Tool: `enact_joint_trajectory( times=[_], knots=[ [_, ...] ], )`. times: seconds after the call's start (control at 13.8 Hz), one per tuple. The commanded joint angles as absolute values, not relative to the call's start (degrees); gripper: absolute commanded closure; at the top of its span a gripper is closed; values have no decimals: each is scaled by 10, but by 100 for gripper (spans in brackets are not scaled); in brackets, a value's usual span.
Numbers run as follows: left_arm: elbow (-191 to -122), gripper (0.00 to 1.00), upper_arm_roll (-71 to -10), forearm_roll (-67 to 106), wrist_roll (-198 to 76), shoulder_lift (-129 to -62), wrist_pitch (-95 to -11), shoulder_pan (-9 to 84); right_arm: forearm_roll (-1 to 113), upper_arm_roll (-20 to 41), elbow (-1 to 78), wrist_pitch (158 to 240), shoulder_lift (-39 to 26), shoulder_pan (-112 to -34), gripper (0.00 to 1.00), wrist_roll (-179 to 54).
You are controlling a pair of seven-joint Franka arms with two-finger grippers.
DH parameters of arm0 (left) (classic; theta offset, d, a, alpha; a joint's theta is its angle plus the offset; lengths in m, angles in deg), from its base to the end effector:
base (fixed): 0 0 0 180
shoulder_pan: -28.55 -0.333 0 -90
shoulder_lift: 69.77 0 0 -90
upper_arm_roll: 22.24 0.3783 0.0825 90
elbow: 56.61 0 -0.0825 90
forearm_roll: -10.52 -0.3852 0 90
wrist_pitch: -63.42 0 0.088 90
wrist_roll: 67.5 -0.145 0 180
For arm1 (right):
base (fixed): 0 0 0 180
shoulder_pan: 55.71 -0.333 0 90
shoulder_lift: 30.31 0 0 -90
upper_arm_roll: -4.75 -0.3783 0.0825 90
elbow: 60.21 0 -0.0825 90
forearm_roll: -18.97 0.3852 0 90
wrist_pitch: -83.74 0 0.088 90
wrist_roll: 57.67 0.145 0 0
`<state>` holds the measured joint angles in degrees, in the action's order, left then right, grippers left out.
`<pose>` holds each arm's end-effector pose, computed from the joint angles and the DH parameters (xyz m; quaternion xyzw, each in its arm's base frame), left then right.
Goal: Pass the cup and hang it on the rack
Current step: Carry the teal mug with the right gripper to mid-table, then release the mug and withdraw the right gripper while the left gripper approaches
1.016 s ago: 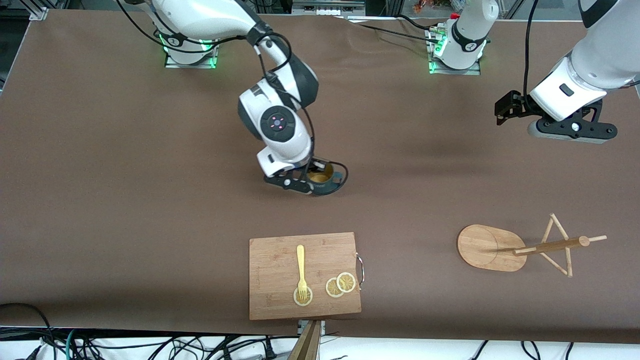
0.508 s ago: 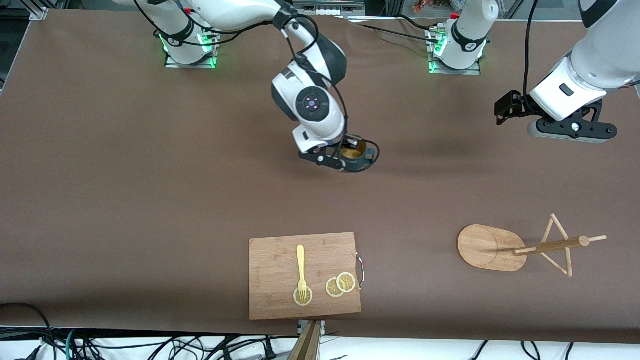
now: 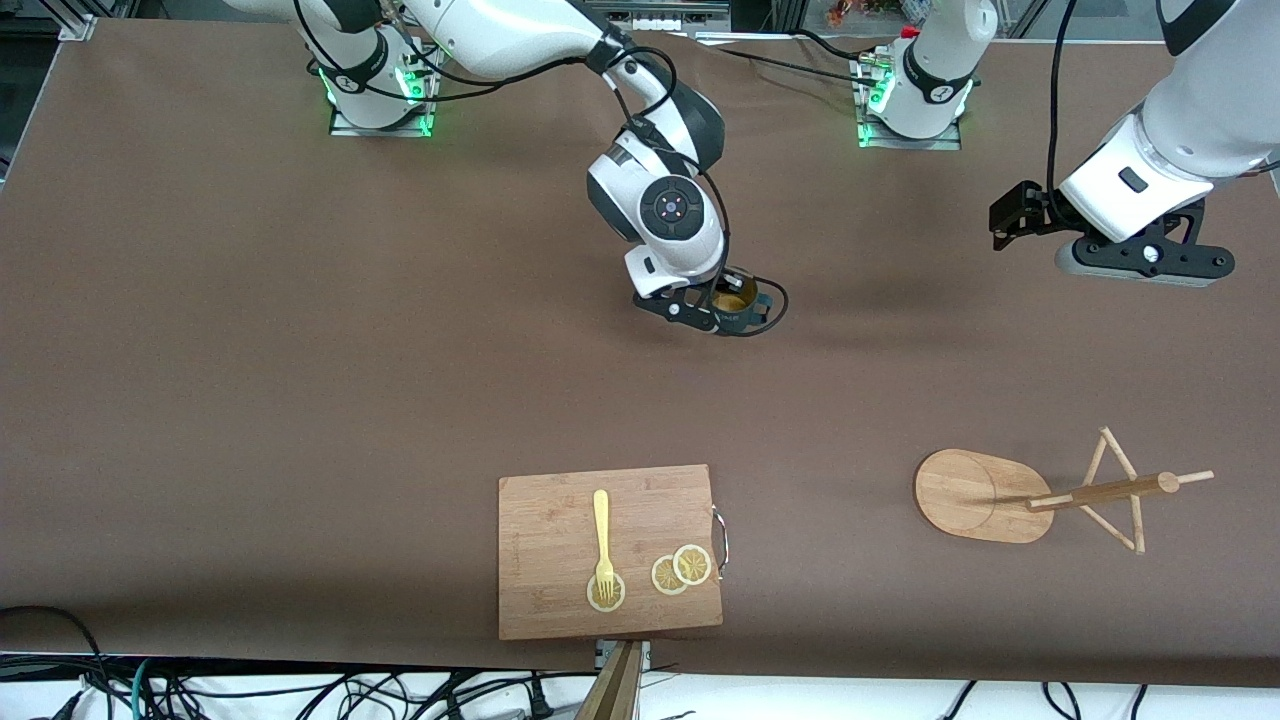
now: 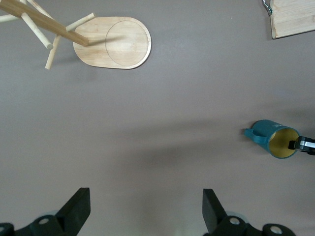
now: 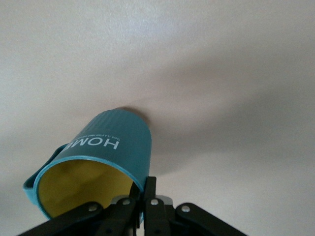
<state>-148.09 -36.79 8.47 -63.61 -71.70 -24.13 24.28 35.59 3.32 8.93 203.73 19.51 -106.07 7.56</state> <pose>0.5495 -0.0918 0.6152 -0.9971 0.0559 0.0485 0.0198 0.4883 0.6486 0.2599 -0.9723 0.1906 0.1107 0.0782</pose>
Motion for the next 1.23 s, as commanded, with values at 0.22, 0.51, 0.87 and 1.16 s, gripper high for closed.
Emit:
enact_joint_trajectory(
  times=[0.22, 0.51, 0.87, 1.16],
  knots=[
    [-1463, 0, -371, 79, -633, -722, -231, 246, 360, 27, 49, 2023, 198, -1059, 0, 75],
    [-1463, 0, -372, 79, -635, -723, -231, 248, 359, 33, 6, 1934, 184, -1028, 0, 67],
    [-1457, 0, -392, 81, -643, -793, -190, 249, 358, 35, -3, 1818, 115, -949, 0, -76],
    [-1462, 0, -392, 85, -717, -800, -187, 254, 292, 35, -3, 1752, 63, -877, 0, -212]
  ],
)
